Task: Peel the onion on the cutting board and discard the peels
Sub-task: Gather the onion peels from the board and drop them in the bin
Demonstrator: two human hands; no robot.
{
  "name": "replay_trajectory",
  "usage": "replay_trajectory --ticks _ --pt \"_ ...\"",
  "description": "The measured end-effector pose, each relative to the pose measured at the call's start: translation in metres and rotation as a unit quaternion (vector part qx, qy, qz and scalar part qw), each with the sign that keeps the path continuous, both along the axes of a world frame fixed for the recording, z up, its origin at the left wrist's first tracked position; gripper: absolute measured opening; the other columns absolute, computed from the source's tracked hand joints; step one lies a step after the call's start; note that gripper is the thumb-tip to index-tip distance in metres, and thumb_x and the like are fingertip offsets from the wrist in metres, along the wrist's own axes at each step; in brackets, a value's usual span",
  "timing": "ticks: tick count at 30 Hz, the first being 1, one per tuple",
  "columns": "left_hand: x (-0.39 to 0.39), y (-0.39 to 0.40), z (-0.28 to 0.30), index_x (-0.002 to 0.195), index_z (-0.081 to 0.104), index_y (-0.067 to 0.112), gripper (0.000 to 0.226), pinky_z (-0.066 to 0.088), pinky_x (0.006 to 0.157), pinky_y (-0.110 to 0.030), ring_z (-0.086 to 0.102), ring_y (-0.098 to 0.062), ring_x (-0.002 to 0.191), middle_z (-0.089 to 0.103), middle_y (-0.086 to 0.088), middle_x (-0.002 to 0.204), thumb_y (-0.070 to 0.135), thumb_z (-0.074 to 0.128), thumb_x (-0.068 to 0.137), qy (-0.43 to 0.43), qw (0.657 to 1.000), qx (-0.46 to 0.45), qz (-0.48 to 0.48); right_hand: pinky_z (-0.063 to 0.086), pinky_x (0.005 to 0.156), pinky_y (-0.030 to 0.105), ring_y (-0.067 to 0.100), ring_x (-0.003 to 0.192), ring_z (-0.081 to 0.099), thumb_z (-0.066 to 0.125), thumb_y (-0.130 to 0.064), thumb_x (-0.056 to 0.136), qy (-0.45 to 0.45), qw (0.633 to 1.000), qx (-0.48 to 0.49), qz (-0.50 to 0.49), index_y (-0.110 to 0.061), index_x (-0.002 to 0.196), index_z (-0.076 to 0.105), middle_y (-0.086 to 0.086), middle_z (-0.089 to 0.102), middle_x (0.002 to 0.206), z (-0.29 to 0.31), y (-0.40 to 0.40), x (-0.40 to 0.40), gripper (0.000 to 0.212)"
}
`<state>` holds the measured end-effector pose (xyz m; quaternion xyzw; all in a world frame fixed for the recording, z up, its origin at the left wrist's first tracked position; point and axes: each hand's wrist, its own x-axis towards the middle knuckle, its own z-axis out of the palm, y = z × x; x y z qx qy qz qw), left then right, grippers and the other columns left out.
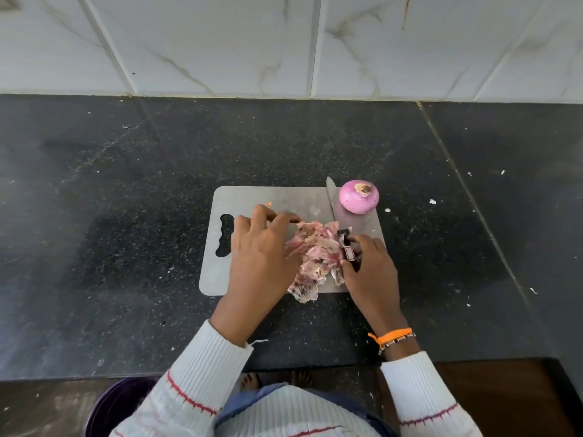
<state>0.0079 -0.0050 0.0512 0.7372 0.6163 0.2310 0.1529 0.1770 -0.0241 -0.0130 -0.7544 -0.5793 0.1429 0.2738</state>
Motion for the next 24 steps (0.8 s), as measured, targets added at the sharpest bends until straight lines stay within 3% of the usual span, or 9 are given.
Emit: replay_trajectory --ticks 4,8,11,14,19,21,24 --pt "-0.016 0.001 -0.005 0.14 0.028 0.034 0.075 0.029 0.096 -0.035 0.026 -0.025 0.116 0.028 -0.002 0.132 0.032 0.068 0.077 0.115 0.988 -0.098 0.014 0.05 0.079 0.033 0.022 0.098 0.061 0.067 -0.016 0.082 0.005 1.0 -0.003 0.0 -0.014 0.119 0.058 0.006 0.062 0.109 0.005 0.0 -0.002 0.038" --pt "-0.023 0.002 -0.016 0.142 0.02 0.033 0.09 0.036 0.095 -0.039 0.025 -0.03 0.118 0.026 -0.006 0.134 0.03 0.074 0.071 0.113 0.975 -0.191 -0.009 0.048 0.068 0.029 0.019 0.085 0.062 0.07 -0.028 0.079 0.042 0.998 -0.01 0.036 -0.017 0.104 0.066 0.002 0.065 0.094 0.009 -0.002 -0.016 0.028" --pt "-0.022 -0.001 -0.021 0.144 0.015 0.032 0.095 0.036 0.098 -0.042 0.023 -0.032 0.12 0.025 -0.009 0.135 0.03 0.075 0.071 0.084 0.975 -0.203 -0.035 0.047 0.068 0.026 0.015 0.084 0.062 0.071 -0.031 0.078 0.064 0.995 -0.012 0.073 -0.017 0.106 0.067 0.0 0.067 0.094 0.011 0.0 -0.029 0.032" --pt "-0.017 -0.005 -0.021 0.147 0.003 0.034 0.113 0.033 0.102 -0.044 0.018 -0.032 0.124 0.016 -0.007 0.14 0.039 0.08 0.064 0.075 0.974 -0.207 -0.059 0.049 0.07 0.028 0.013 0.084 0.063 0.07 -0.026 0.08 0.095 0.993 -0.013 0.074 -0.017 0.107 0.068 -0.002 0.07 0.094 0.016 0.002 -0.031 0.029" --pt "-0.005 -0.013 -0.027 0.147 -0.003 0.039 0.12 0.034 0.101 -0.046 0.011 -0.032 0.13 -0.002 -0.005 0.151 0.043 0.081 0.061 0.118 0.974 -0.167 -0.097 0.056 0.079 0.042 0.015 0.085 0.068 0.066 -0.017 0.084 0.276 0.958 -0.064 0.032 -0.025 0.099 0.068 -0.004 0.072 0.089 0.023 -0.003 -0.018 0.017" --pt "-0.002 -0.015 -0.033 0.147 0.005 0.04 0.112 0.035 0.1 -0.045 0.013 -0.032 0.128 0.0 -0.006 0.151 0.038 0.081 0.065 0.124 0.977 -0.144 -0.093 0.055 0.076 0.035 0.014 0.084 0.067 0.063 -0.013 0.086 0.3 0.953 -0.041 0.016 -0.029 0.094 0.067 -0.008 0.071 0.086 0.026 -0.009 -0.011 0.018" --pt "-0.001 -0.013 -0.04 0.146 0.013 0.04 0.102 0.035 0.1 -0.044 0.013 -0.032 0.128 0.003 -0.005 0.15 0.033 0.079 0.068 0.12 0.98 -0.136 -0.079 0.051 0.065 0.016 0.002 0.079 0.064 0.062 -0.011 0.088 0.272 0.962 -0.01 0.002 -0.023 0.105 0.067 -0.015 0.067 0.085 0.027 -0.023 0.0 0.022"
